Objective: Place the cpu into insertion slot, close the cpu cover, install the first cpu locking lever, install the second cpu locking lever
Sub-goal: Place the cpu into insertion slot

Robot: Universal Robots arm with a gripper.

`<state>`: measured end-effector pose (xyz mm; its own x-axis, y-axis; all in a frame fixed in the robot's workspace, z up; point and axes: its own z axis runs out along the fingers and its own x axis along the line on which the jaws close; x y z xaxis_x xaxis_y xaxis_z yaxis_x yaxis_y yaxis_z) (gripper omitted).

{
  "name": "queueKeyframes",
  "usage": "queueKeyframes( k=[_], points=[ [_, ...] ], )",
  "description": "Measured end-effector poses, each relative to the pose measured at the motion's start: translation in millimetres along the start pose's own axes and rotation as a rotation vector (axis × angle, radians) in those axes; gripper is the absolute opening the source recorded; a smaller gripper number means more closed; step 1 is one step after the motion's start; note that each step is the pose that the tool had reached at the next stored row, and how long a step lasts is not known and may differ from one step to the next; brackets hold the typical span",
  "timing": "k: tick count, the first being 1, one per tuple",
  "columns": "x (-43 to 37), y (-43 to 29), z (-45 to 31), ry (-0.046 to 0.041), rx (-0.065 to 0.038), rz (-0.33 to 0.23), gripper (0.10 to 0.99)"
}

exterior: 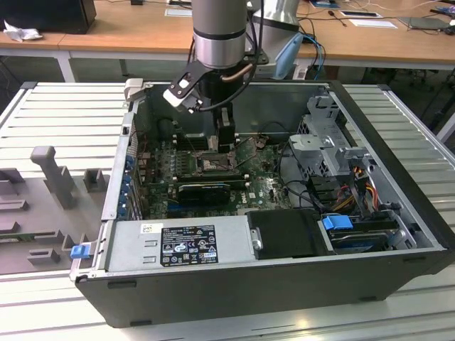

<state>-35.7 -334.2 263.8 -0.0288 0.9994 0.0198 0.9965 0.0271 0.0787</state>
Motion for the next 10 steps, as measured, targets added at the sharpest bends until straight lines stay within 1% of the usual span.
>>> queueKeyframes(
  k=[2, 4, 8, 10],
  points=[
    [1.2, -0.8, 7.5, -0.0001, 0.0, 0.0, 0.529],
    [1.3, -2.2, 11.4, -0.0001, 0.0, 0.0, 0.529],
    [2.4, -6.7, 16.3, -0.0001, 0.0, 0.001, 0.529],
    [5.1, -7.7, 22.5, -0.0009, 0.0, 0.01, 0.529]
  ],
)
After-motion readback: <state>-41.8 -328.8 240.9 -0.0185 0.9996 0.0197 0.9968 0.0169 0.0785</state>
